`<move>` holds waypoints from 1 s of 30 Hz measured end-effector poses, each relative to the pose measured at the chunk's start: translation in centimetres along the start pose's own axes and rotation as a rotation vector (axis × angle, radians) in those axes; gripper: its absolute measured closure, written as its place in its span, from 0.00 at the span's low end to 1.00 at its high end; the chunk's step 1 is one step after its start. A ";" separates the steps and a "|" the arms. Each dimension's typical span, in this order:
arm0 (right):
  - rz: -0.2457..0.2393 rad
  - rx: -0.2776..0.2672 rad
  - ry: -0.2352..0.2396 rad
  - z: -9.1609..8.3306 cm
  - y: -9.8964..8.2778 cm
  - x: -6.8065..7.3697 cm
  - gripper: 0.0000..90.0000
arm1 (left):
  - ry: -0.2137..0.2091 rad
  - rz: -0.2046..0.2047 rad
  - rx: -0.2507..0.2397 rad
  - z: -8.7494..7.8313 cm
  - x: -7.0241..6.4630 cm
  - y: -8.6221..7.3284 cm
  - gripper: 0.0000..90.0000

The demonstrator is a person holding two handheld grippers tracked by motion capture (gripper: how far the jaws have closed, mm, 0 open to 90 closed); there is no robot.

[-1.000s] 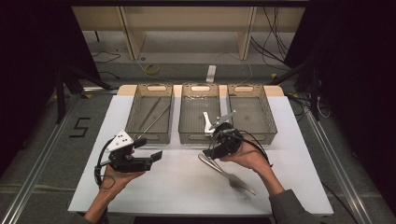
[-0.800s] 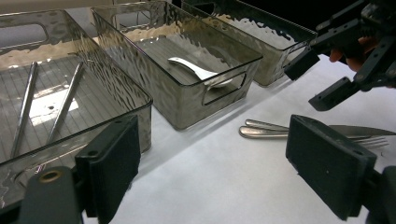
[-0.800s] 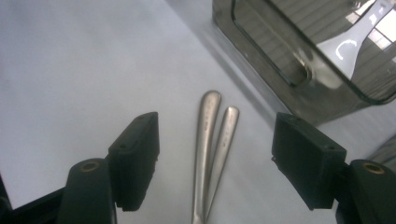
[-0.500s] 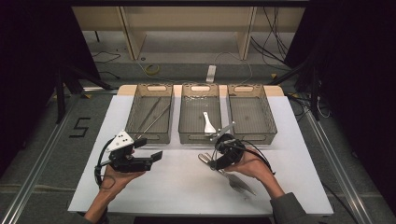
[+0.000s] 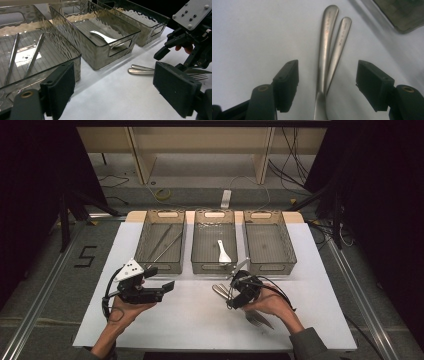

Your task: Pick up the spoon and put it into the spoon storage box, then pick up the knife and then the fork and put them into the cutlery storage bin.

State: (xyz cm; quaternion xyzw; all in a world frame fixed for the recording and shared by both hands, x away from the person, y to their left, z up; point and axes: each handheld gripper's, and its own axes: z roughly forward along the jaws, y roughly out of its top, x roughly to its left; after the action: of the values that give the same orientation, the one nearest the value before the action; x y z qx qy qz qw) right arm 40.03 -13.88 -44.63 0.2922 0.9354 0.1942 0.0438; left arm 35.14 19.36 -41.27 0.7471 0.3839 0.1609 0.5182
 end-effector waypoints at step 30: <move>0.003 0.104 -0.021 0.9 -1.4 -0.1 0.52 | 0.007 -0.007 -0.013 -0.4 0.0 -0.1 0.19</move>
State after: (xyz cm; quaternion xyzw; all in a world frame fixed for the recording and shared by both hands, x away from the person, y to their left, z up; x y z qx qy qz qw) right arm 39.53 -14.63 -46.03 0.2975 0.9433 0.1426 0.0379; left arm 34.87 19.63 -41.18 0.7419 0.3872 0.1642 0.5222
